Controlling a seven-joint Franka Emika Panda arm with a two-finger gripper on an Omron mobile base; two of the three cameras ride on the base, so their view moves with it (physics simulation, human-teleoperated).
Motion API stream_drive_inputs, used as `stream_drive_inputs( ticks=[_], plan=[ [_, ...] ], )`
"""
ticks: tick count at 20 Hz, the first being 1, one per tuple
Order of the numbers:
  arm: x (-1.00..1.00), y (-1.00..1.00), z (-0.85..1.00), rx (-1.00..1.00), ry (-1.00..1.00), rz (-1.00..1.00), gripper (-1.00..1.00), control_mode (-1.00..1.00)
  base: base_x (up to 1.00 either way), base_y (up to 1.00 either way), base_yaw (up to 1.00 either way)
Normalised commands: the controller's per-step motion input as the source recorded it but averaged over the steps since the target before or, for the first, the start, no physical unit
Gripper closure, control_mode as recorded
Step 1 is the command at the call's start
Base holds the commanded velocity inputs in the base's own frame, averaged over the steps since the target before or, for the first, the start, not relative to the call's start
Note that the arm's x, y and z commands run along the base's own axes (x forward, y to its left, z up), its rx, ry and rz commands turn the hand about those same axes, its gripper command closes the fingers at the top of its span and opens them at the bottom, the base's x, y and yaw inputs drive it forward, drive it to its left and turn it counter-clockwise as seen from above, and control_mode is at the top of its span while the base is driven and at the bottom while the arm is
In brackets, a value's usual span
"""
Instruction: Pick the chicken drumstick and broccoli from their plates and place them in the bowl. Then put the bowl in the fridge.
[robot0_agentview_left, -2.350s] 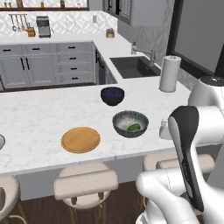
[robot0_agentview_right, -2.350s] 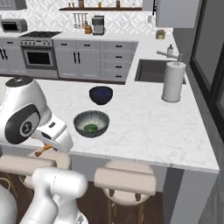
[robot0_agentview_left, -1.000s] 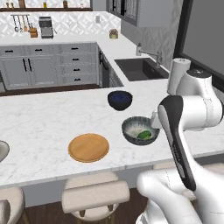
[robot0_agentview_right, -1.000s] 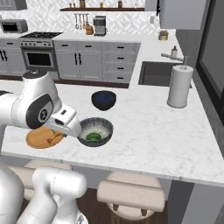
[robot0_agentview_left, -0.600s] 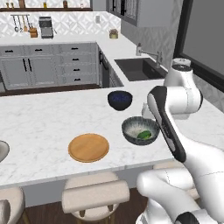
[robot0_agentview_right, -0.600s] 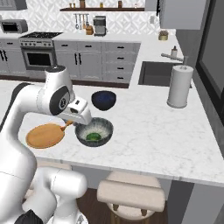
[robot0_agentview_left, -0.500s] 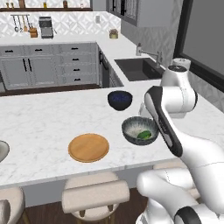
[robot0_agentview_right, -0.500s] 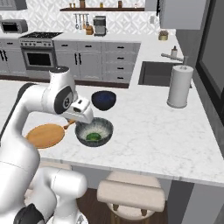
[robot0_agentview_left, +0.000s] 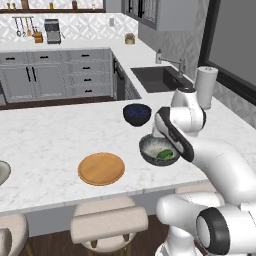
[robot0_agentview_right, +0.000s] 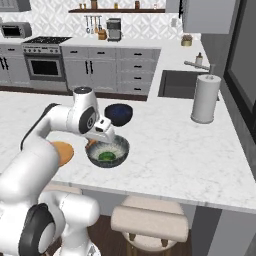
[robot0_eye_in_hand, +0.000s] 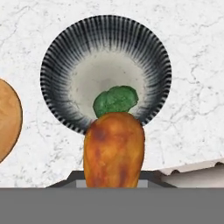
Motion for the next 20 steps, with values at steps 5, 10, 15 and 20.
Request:
stream_drive_inputs(
  ticks=[5, 10, 15, 20],
  plan=[
    [0.65, -0.12, -0.49, 0.0, -0.09, -0.01, 1.0, -1.0, 0.0, 0.0, 0.0],
    [0.57, -0.02, -0.4, -0.01, -0.09, 0.0, 1.0, -1.0, 0.0, 0.0, 0.0],
    [-0.04, 0.11, -0.25, -0.01, 0.07, -0.08, 1.0, -1.0, 0.0, 0.0, 0.0],
    [0.03, 0.0, -0.07, 0.0, 0.04, -0.05, -1.0, -1.0, 0.0, 0.0, 0.0]
  ],
)
